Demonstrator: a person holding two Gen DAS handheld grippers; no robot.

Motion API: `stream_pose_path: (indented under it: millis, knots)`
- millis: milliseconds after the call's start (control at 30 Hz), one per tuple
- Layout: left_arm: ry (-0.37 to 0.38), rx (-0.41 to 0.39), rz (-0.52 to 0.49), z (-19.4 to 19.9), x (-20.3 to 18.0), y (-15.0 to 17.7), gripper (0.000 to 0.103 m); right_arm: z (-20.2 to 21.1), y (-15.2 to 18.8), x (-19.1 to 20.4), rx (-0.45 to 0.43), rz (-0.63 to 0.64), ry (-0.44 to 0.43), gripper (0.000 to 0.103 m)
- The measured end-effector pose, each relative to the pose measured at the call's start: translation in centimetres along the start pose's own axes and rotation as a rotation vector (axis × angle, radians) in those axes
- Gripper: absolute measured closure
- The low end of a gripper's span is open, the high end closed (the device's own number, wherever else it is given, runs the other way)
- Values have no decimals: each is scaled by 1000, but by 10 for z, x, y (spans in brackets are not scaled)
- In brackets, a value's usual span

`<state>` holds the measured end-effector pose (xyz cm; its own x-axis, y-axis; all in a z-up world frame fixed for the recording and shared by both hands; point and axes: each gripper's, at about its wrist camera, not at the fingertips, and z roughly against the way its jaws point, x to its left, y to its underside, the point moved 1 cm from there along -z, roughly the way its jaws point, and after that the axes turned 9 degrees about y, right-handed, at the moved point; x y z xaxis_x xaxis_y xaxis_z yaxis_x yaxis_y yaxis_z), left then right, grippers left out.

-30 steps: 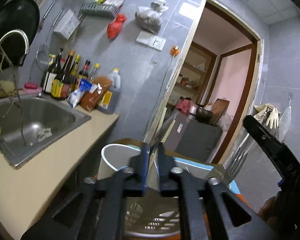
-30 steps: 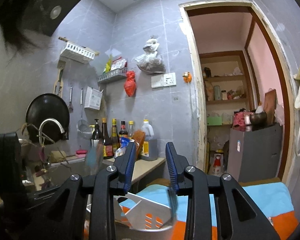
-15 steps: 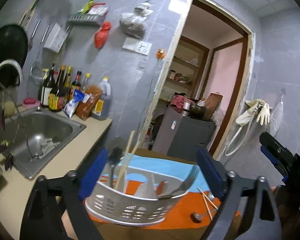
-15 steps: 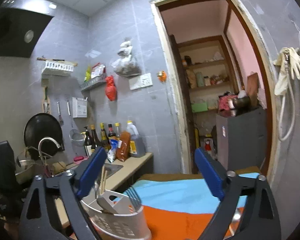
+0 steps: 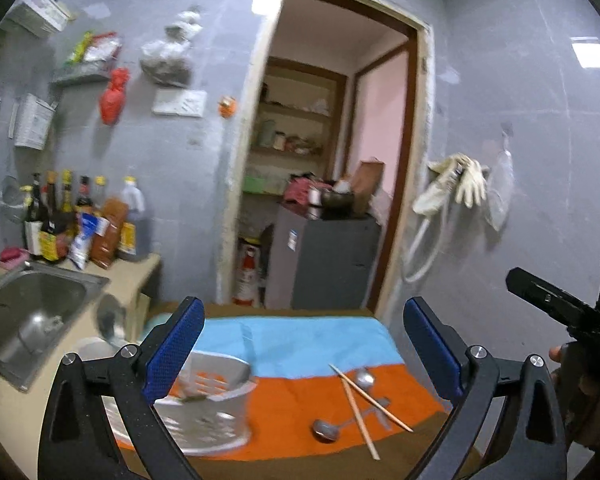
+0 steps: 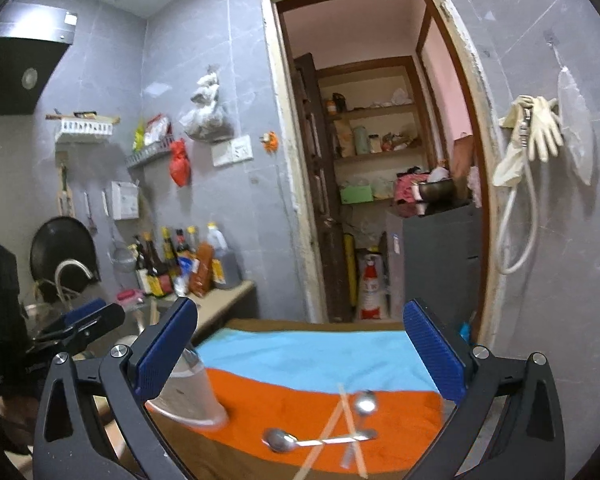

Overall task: Organize utensils
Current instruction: 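Move both open grippers back down to the remaining spoons and chopsticks, then grasp a silver spoon with the left gripper while the right gripper grasps the other spoon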

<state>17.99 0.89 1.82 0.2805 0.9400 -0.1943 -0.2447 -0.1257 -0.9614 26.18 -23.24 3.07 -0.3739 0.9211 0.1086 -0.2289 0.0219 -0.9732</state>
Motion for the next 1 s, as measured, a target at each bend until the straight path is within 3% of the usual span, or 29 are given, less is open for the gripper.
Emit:
stream_pose_path:
  millis: [267,633,800,867,1000]
  knots:
    - [79,174,43,-60,-32,51,6,-11,32,-49,96,0,111,0]
    - [-106,326,224,-108,-11,117,6,-70,95,-88,259,-47,113,0]
    - [-133,392,272,-120,0,131,6,-99,119,-89,322,-41,100,0]
    - [-126,403,303,-122,5,135,11,-110,125,-89,350,-31,99,0]
    - [-92,452,343,-132,10,141,42,-138,132,-87,418,-3,70,10]
